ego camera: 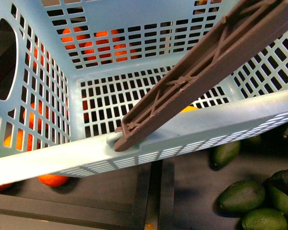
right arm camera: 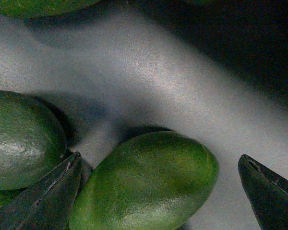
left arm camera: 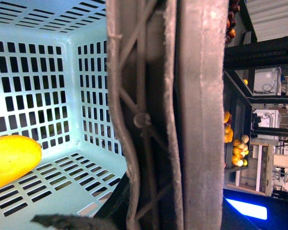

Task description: Pick mango and avocado into basket

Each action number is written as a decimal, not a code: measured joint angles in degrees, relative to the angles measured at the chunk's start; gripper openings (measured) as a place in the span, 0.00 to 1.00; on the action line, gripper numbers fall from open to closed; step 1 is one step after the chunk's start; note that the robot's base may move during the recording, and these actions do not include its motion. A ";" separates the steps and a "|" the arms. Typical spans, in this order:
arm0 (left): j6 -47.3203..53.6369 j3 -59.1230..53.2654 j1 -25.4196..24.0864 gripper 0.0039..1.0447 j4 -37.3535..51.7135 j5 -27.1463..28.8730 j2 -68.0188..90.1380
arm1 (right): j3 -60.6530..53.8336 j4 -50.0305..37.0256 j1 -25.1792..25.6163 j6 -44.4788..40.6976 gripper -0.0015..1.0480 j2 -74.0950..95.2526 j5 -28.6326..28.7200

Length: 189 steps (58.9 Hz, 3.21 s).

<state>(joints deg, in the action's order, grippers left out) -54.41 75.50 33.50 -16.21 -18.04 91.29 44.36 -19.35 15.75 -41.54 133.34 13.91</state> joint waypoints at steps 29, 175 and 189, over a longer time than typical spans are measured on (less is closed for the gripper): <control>0.02 0.00 0.00 0.15 0.00 -0.02 0.00 | 3.98 2.71 0.09 -0.33 0.92 5.25 -1.99; 0.04 0.00 0.00 0.15 0.00 0.00 0.00 | -10.40 -3.61 -10.27 43.93 0.58 -69.83 5.03; 0.02 0.00 0.00 0.15 0.00 0.00 0.00 | -7.26 -7.32 -23.82 45.31 0.58 -63.69 -0.98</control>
<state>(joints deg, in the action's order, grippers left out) -54.39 75.50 33.50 -16.21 -18.04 91.29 37.10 -26.68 -8.08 3.77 69.65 12.93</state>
